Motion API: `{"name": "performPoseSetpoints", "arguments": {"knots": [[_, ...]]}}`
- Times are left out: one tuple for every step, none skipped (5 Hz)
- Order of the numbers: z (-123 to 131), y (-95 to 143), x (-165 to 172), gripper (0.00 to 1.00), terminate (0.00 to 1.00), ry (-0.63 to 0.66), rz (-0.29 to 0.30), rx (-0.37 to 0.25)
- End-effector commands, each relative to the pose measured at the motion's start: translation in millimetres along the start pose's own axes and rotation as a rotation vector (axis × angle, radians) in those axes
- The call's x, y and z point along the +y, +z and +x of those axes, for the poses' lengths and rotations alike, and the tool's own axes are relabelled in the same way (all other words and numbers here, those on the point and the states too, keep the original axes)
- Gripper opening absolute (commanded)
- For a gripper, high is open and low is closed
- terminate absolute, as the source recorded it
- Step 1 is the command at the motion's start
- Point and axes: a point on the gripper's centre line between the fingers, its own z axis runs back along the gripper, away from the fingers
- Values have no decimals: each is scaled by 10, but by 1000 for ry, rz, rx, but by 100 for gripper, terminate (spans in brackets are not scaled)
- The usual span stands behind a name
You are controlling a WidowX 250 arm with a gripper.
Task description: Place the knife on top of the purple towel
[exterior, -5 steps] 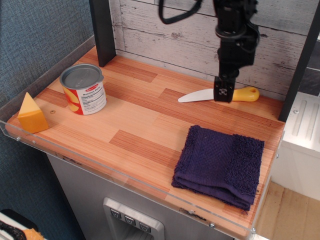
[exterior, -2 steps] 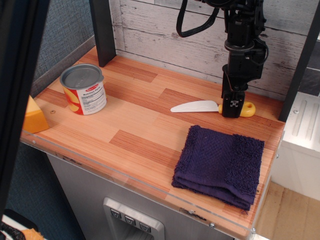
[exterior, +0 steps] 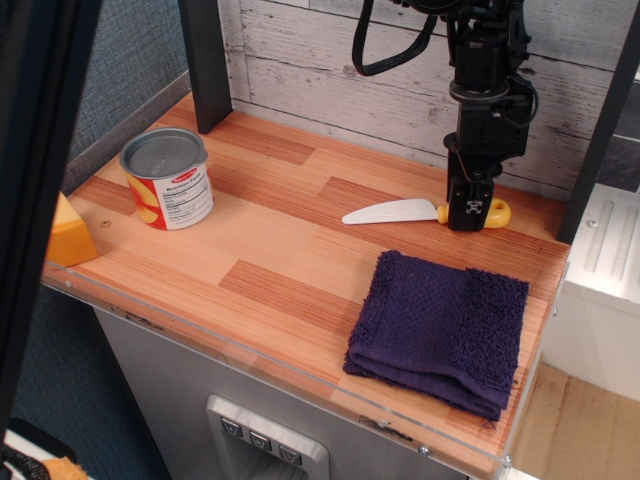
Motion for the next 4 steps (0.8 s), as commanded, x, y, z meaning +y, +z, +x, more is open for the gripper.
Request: {"name": "performPoseSetpoints", "arguments": {"knots": [[-45, 251, -31, 0, 0, -29, 138, -29], [-84, 391, -75, 0, 0, -50, 149, 13], [-137, 647, -88, 0, 0, -80, 143, 70], [-241, 896, -236, 0, 0, -163, 125, 88]]}}
